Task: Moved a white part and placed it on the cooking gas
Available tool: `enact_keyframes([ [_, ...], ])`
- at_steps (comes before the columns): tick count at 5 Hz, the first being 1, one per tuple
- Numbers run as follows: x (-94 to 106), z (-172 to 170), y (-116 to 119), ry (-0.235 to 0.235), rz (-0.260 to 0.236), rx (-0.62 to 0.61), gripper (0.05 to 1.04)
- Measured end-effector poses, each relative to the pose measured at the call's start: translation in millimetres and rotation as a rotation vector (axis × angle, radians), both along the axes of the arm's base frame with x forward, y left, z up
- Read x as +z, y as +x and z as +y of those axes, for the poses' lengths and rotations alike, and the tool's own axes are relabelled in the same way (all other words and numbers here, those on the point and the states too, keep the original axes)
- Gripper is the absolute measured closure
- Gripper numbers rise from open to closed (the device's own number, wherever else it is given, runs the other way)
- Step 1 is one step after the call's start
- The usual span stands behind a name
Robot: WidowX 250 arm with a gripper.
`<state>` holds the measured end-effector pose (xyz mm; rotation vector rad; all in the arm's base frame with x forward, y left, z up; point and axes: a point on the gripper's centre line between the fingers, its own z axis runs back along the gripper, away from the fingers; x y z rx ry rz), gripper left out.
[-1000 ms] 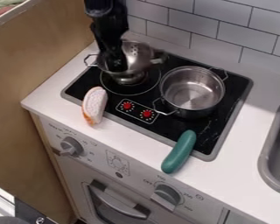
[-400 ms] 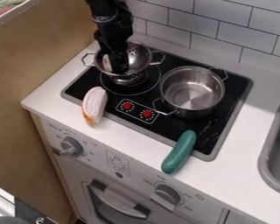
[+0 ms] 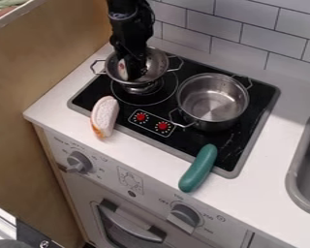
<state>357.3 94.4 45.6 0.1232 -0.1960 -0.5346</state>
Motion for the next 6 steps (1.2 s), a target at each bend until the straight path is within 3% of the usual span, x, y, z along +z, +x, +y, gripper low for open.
enact_keyframes([
  [4, 10.5, -8, 3, -0.016, 0.038, 0.034, 0.603],
  [5, 21.7, -9, 0, -0.032, 0.092, 0.040, 0.603],
  [6, 48.2, -15, -13, -0.028, 0.139, 0.057, 0.603],
])
